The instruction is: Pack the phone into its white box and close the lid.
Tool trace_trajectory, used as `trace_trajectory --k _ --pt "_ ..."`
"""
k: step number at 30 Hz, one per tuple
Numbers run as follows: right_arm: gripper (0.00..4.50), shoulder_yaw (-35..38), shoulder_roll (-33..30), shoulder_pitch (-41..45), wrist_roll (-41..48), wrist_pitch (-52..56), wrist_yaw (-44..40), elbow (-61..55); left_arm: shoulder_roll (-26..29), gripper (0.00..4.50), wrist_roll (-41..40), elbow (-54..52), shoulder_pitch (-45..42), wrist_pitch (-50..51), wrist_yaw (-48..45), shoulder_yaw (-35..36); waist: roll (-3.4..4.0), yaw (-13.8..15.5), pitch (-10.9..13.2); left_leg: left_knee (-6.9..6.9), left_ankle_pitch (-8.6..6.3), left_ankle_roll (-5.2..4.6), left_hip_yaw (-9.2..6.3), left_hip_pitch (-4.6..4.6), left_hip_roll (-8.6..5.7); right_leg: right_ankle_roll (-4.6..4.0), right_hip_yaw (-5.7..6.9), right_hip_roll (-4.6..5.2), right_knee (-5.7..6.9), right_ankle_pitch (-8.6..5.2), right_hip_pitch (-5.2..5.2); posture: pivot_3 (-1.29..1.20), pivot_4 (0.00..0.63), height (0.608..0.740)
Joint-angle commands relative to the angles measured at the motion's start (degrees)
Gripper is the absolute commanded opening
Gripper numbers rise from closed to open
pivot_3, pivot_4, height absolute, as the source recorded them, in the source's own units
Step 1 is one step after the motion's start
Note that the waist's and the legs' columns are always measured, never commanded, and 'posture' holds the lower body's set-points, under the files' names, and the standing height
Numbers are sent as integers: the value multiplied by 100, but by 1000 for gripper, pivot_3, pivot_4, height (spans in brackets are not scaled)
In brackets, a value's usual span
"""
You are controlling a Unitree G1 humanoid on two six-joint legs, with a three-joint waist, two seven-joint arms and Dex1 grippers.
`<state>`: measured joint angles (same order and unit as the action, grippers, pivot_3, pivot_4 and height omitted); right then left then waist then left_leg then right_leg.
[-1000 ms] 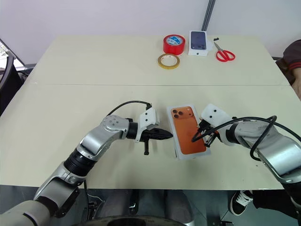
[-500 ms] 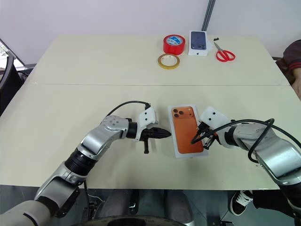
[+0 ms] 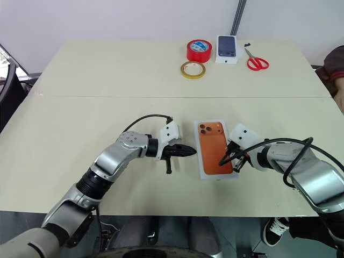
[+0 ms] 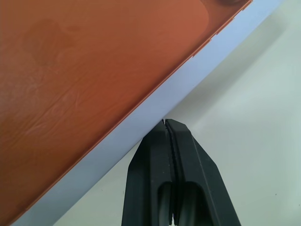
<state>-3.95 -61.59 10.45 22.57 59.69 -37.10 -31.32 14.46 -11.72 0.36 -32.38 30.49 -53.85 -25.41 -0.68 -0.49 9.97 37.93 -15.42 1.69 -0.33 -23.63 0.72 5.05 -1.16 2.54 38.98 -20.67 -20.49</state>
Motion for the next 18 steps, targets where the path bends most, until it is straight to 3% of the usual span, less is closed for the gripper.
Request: trace_trajectory --k 1,12,18 --pt "33 202 29 18 -20 -14 -36 -94 -116 0 14 -36 -172 -167 19 51 0 2 0 0 0 0 0 0 0 0 0 0 0 0 0 0 150 736" --pt "33 472 -156 -160 -61 -46 -157 -57 -19 0 -2 -33 -112 -190 6 106 0 5 0 3 0 0 0 0 0 0 0 0 2 0 0 0 150 736" --pt "33 1660 -637 -955 88 -621 -992 -270 27 0 -292 -31 -216 -19 124 658 0 15 0 4 -1 -1 0 1 -1 0 0 0 3 0 3 0 150 736"
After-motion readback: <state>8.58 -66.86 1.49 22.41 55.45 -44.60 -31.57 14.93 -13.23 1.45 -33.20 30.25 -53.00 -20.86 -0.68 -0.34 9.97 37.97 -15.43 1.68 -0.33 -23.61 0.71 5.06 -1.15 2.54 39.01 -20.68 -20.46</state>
